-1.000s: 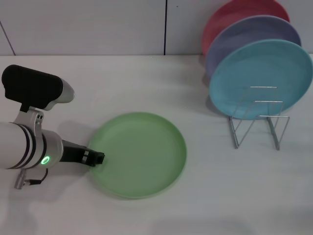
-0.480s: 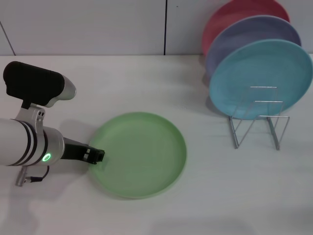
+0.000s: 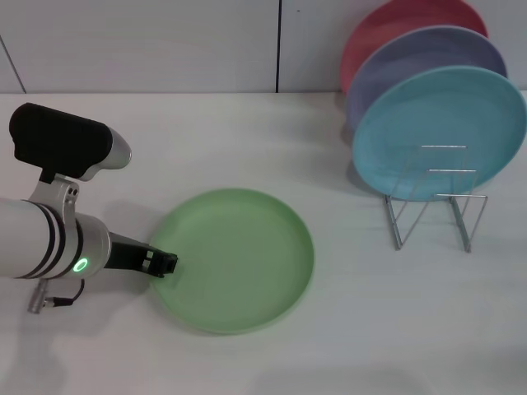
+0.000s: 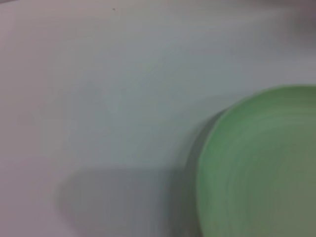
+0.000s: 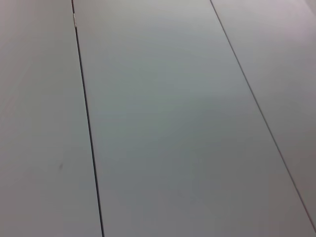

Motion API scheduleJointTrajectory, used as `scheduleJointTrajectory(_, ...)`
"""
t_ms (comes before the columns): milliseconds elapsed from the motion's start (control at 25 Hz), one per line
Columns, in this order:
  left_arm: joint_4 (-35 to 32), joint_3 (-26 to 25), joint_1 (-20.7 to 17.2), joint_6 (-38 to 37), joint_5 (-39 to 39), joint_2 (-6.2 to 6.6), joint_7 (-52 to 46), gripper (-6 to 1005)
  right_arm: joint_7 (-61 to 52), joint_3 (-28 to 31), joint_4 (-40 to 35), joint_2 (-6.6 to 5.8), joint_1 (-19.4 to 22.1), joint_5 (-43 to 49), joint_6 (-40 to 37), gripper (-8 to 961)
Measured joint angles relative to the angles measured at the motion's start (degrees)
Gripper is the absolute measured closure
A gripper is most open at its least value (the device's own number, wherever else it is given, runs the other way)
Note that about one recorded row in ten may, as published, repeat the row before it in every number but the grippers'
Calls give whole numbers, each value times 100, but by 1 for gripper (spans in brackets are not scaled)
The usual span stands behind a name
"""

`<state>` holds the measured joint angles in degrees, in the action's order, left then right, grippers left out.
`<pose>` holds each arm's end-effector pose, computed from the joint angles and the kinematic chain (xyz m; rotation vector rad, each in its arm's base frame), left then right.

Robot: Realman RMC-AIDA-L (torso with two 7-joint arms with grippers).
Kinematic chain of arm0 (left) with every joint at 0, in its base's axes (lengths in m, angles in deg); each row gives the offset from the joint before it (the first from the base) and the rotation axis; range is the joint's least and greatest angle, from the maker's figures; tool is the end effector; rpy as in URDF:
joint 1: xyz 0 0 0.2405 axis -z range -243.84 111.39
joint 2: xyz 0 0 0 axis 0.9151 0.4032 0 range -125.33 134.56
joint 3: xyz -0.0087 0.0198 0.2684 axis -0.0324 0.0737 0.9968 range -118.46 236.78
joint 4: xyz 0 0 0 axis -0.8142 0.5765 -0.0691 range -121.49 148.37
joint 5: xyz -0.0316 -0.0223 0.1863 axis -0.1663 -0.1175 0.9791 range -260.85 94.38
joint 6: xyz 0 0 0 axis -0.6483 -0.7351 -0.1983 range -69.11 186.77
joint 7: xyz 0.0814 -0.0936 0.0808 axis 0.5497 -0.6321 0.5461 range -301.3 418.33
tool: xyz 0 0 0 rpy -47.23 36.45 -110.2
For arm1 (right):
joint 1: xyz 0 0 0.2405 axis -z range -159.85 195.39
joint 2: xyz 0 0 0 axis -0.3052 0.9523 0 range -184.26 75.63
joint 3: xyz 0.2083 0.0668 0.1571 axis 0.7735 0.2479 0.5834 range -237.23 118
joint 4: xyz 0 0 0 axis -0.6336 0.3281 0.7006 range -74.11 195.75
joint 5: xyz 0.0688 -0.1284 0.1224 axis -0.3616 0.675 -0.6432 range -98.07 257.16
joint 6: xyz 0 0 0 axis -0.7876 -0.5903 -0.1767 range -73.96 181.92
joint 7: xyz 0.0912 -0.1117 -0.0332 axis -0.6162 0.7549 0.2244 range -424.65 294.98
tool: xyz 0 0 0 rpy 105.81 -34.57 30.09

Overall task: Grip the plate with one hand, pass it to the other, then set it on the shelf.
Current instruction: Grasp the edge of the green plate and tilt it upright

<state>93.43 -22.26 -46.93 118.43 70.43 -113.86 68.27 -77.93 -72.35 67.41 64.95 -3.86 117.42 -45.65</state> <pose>-0.2376 0.3271 -0.0444 -2.2364 -1.0903 0.2299 0.3558 0.2577 0.0860 -0.8874 0.3846 0.8803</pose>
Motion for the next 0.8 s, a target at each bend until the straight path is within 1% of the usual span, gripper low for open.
scheduleJointTrajectory(440, -29, -15, 35, 147, -36, 15, 32, 734, 0, -8, -10, 0, 28, 0, -2, 134)
scheduleJointTrajectory(800, 130, 24, 18, 251, -5, 10, 72, 848, 0, -9, -8, 10, 46, 0, -26, 133)
